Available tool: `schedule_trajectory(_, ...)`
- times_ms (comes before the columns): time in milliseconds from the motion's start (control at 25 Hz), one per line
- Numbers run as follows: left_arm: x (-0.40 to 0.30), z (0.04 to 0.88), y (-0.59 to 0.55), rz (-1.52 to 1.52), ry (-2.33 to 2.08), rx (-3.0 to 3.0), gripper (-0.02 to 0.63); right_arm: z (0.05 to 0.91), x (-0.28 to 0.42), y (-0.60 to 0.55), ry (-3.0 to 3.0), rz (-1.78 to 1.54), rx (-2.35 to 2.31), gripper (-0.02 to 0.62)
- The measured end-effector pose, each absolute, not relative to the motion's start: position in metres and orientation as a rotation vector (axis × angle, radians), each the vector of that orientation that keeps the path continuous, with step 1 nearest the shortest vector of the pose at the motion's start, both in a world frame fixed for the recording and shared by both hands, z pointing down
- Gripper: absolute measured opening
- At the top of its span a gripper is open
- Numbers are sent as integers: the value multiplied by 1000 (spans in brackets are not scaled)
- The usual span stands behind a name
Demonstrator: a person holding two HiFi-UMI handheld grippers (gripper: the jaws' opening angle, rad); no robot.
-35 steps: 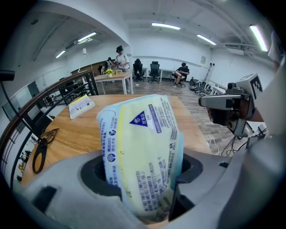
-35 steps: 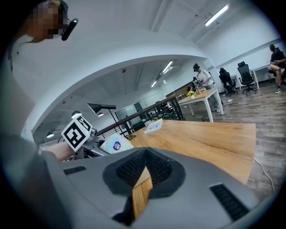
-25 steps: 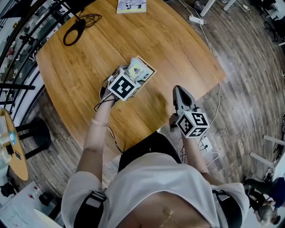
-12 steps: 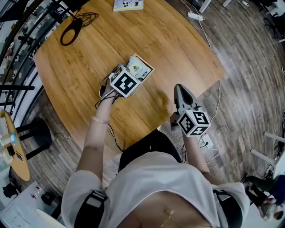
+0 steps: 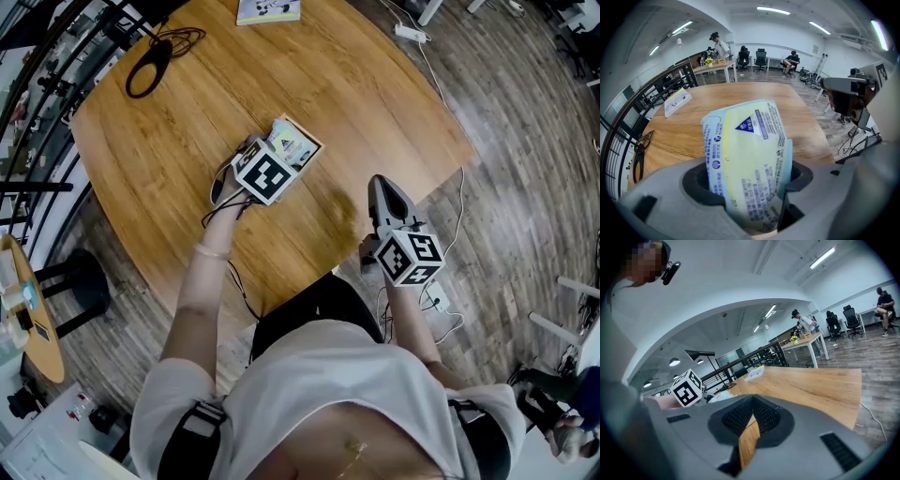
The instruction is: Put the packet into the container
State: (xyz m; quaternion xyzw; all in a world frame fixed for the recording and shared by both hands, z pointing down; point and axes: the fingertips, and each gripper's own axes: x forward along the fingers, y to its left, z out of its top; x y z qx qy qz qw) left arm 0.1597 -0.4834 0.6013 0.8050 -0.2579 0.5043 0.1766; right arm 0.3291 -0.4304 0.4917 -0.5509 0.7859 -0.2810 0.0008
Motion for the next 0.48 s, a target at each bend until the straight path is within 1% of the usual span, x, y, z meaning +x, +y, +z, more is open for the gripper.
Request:
schedule_trajectory(200, 160, 601, -482, 1448, -717, 2290, 321, 491, 328, -431, 2467, -877, -1728, 11)
schedule_trajectory(480, 160, 596, -479, 1459, -682, 2295, 344, 491, 326, -430, 2472, -875, -1722, 11)
